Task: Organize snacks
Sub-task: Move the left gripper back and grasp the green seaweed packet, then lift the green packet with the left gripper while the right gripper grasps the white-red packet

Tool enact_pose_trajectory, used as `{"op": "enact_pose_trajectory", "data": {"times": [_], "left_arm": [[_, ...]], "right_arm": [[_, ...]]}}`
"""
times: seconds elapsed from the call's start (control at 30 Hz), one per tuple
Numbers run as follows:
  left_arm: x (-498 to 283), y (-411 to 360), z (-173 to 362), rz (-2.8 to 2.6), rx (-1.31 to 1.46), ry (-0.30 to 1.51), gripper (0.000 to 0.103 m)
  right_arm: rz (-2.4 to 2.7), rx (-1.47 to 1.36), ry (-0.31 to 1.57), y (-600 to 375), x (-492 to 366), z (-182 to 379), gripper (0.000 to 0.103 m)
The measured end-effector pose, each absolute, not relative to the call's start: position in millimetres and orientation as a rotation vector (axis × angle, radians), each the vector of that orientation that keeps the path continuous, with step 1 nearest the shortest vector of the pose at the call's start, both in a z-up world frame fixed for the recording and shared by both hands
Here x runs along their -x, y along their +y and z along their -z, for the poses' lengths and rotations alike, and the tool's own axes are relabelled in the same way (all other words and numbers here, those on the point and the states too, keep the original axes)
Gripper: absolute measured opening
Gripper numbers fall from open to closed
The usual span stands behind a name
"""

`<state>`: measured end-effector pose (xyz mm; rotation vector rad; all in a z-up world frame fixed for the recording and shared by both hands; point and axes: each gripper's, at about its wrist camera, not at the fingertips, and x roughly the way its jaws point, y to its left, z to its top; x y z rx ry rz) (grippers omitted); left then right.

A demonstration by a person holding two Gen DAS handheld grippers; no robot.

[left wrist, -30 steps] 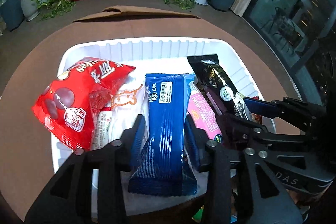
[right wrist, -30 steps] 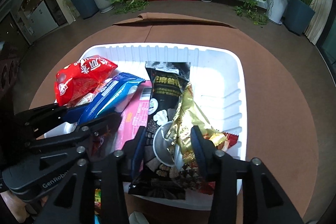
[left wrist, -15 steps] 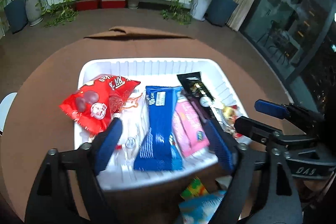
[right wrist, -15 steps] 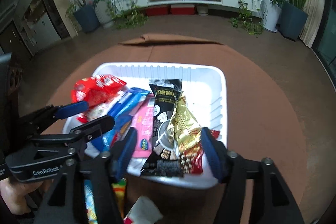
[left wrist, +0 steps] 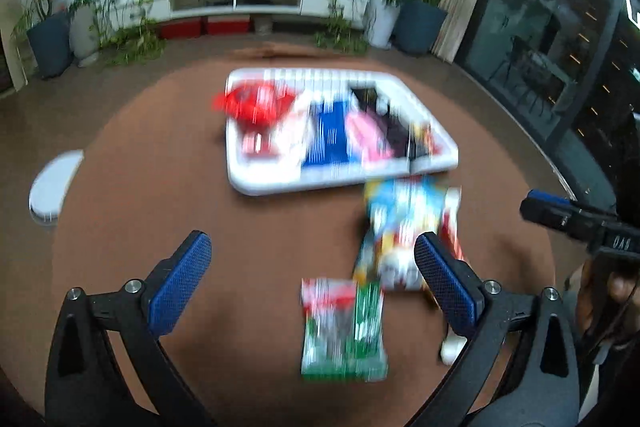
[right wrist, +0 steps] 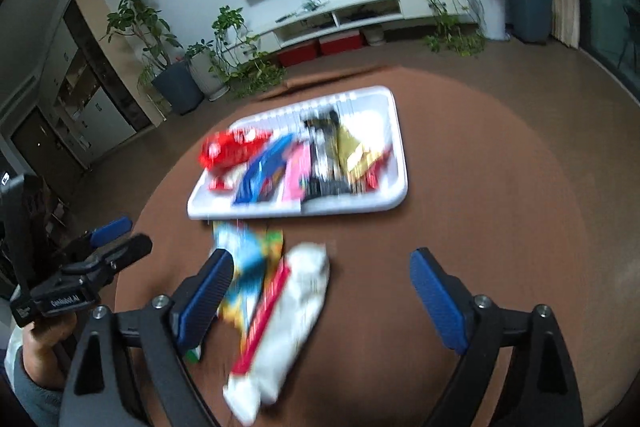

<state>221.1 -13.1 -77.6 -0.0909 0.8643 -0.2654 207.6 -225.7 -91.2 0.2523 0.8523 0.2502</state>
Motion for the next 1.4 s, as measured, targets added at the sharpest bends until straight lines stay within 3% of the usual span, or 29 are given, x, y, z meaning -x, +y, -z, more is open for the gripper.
{"op": "enact_pose_trajectory", "data": {"times": [0.13, 0.33, 0.8, 0.97, 1.07, 1.4], "left_arm": [[-195.4, -14.5, 109.5, 0.219, 0.093, 0.977, 0.103], [-179.0, -35.2, 116.4, 0.19, -0.004, 0.977, 0.103], [-223.3, -63.5, 142.2, 0.174, -0.117, 1.07, 0.102], [-224.8, -64.3, 145.5, 0.191, -0.111, 1.083, 0.098], [-227.9, -63.5, 146.0, 0.206, -0.103, 1.083, 0.092], [-233.0, -59.3, 138.4, 0.25, -0.115, 1.077, 0.043]], "right_arm": [[-0.241, -0.291, 0.911, -221.5, -180.4, 117.7, 0.091], [-0.207, -0.27, 0.953, -210.8, -161.7, 136.4, 0.091], [-0.219, -0.242, 0.946, -201.4, -153.7, 135.7, 0.091], [-0.216, -0.242, 0.943, -201.7, -154.4, 136.4, 0.091], [-0.216, -0.243, 0.942, -200.7, -154.6, 138.8, 0.091], [-0.226, -0.235, 0.943, -199.6, -154.0, 137.3, 0.089]]}}
